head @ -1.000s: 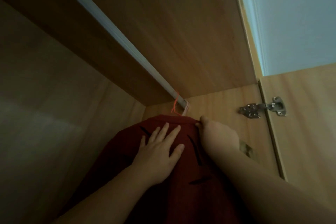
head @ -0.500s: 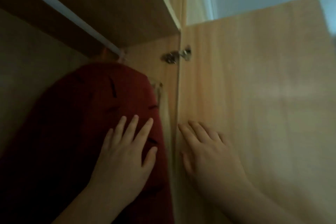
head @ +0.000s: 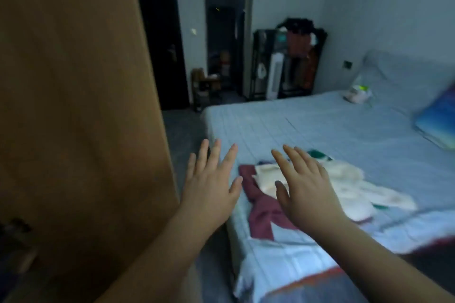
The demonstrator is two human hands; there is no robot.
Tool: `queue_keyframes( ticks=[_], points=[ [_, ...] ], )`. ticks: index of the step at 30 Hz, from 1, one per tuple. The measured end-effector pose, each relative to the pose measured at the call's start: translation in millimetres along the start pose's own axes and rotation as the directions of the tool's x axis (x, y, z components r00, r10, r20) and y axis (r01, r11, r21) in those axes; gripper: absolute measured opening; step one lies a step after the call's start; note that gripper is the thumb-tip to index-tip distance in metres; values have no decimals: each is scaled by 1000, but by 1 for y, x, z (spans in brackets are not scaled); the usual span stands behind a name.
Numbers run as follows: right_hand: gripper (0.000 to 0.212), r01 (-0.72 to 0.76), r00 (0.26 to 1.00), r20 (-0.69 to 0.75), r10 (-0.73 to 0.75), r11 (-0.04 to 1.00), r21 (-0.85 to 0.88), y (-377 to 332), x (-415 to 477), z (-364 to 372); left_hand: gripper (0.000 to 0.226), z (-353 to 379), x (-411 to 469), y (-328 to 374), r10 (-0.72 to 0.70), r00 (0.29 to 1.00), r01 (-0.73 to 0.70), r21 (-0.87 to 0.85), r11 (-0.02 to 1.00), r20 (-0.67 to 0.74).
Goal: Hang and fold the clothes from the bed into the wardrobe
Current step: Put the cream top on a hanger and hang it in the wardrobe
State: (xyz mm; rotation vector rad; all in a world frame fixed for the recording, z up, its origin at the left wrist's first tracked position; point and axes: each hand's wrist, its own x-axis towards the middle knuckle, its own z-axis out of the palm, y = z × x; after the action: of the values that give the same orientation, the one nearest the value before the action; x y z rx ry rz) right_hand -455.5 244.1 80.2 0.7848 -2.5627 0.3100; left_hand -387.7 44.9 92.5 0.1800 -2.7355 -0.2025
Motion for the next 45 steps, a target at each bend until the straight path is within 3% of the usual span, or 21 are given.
queue_keyframes(
  ticks=[4, 8, 14, 20, 23, 28, 36, 41, 45],
  points=[
    [65, -255, 964, 72, 254, 967, -6, 95, -70, 17, 75, 88, 10, 70, 101, 972, -87, -77, 993, 210],
    [68, -453, 871, 202, 448, 891, -22, 159, -119, 37, 78, 161, 23, 106, 162, 908, -137, -93, 986, 386],
    [67, -610, 744, 342, 574, 793, -4, 228, -130, 71, 77, 236, 50, 161, 241, 818, -208, -122, 970, 522],
    [65, -576, 759, 367, 538, 817, -7, 319, -74, 117, 73, 309, 143, 203, 265, 827, -205, -173, 963, 495],
    [64, -550, 749, 432, 503, 835, -19, 369, -36, 152, 73, 357, 198, 217, 210, 844, -133, -185, 974, 493],
    [65, -474, 726, 558, 402, 880, -19, 441, 26, 202, 70, 424, 269, 236, 125, 799, -65, -123, 990, 588],
    [61, -482, 739, 574, 352, 872, 86, 515, 108, 263, 70, 461, 352, 240, 1, 760, 62, -74, 995, 650],
    [60, -397, 748, 622, 231, 907, 140, 549, 149, 312, 70, 488, 374, 227, -139, 723, 196, -7, 981, 677],
    [61, -294, 725, 684, 79, 934, 204, 587, 191, 359, 85, 512, 399, 229, -244, 713, 303, 26, 953, 657]
  ],
)
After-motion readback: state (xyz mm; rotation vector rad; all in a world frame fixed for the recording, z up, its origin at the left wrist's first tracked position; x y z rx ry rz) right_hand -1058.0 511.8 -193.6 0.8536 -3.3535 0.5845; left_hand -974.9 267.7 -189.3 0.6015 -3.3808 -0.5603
